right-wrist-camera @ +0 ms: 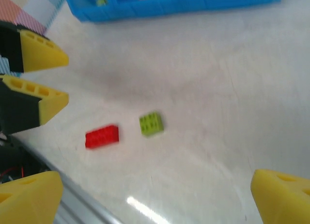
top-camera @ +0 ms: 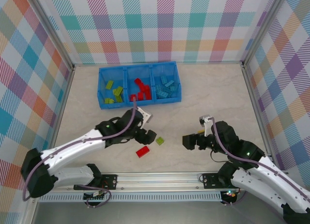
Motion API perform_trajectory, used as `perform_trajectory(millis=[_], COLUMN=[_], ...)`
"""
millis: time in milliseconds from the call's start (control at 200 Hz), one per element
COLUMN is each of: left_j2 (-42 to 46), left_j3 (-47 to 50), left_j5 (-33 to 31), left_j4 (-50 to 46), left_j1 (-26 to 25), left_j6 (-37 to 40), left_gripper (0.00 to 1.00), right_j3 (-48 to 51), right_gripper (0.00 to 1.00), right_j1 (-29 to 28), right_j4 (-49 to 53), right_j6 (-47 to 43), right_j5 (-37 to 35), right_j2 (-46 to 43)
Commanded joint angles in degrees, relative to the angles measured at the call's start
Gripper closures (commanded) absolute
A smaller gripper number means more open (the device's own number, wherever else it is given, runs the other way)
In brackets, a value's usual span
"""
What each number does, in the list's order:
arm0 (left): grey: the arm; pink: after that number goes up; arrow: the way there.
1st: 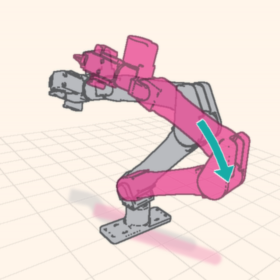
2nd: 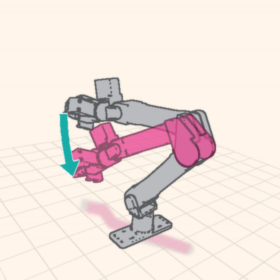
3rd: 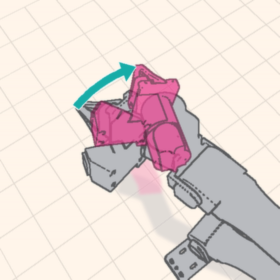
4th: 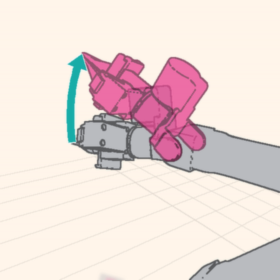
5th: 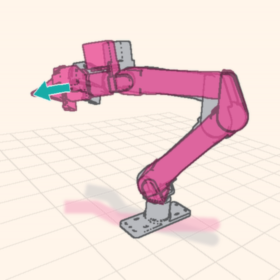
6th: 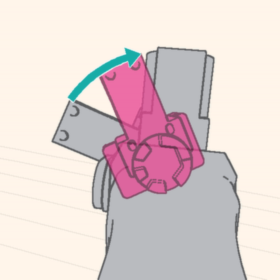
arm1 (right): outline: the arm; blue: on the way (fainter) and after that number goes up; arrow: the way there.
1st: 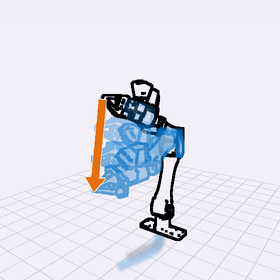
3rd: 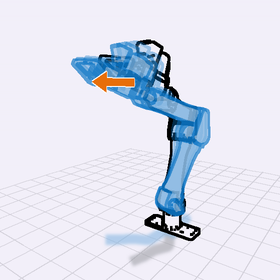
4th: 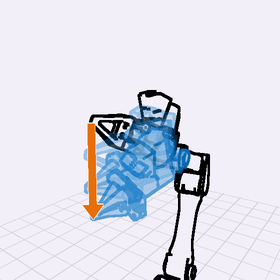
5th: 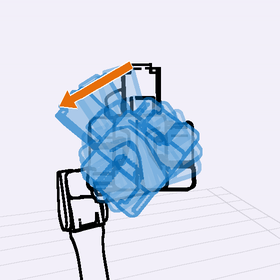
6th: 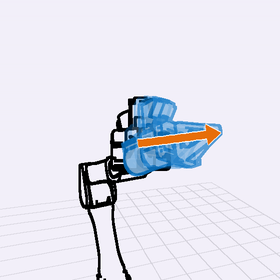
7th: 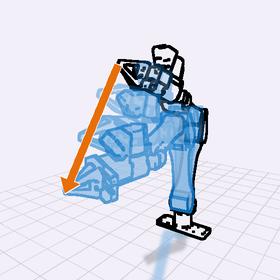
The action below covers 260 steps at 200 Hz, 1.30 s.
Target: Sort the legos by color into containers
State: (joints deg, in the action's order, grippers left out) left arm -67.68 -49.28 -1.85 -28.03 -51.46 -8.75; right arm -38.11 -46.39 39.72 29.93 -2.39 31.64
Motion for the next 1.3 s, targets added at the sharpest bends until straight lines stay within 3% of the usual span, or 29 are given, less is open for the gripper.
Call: perform_trajectory(millis=[0,175,390,520,575,665,915,1085,1295], left_j2=[-5.28,-17.50,-29.53,-34.52,-35.99,-37.45,-36.32,-31.03,-22.31], left_j3=[-3.42,-7.47,-12.49,-14.34,-14.61,-14.71,-12.92,-11.90,-11.98], left_j5=[-0.94,-1.02,-1.30,-4.84,-5.30,-4.35,-3.89,-3.72,-11.91], left_j4=[1.23,1.40,2.66,2.55,3.23,4.03,4.20,5.33,4.92], left_j1=[-3.03,-5.65,-6.02,-6.46,-6.46,-6.54,-6.63,-6.63,-5.63], left_j6=[-2.85,-2.74,0.08,1.13,1.28,1.05,-0.02,-1.00,-0.60], left_gripper=[0.16,0.16,0.18,0.21,0.26,0.43,0.78,0.80,0.81], right_j3=[-2.32,-4.86,-4.55,-4.79,-4.67,-4.43,-4.68,-4.81,-4.79], right_gripper=[0.00,0.00,0.00,0.00,0.00,0.00,0.00,0.00,0.00], right_j1=[0.25,0.16,0.16,0.17,0.18,0.16,0.17,0.16,0.16], right_j4=[9.80,9.78,7.06,7.36,7.14,7.18,7.61,5.83,4.68], right_j6=[4.65,4.62,4.96,5.40,5.57,5.81,6.19,6.62,7.07], right_j5=[6.55,17.45,18.79,16.21,15.39,14.54,12.26,12.76,12.68], right_j2=[1.93,11.46,13.23,12.72,12.10,11.14,11.12,11.85,11.88])
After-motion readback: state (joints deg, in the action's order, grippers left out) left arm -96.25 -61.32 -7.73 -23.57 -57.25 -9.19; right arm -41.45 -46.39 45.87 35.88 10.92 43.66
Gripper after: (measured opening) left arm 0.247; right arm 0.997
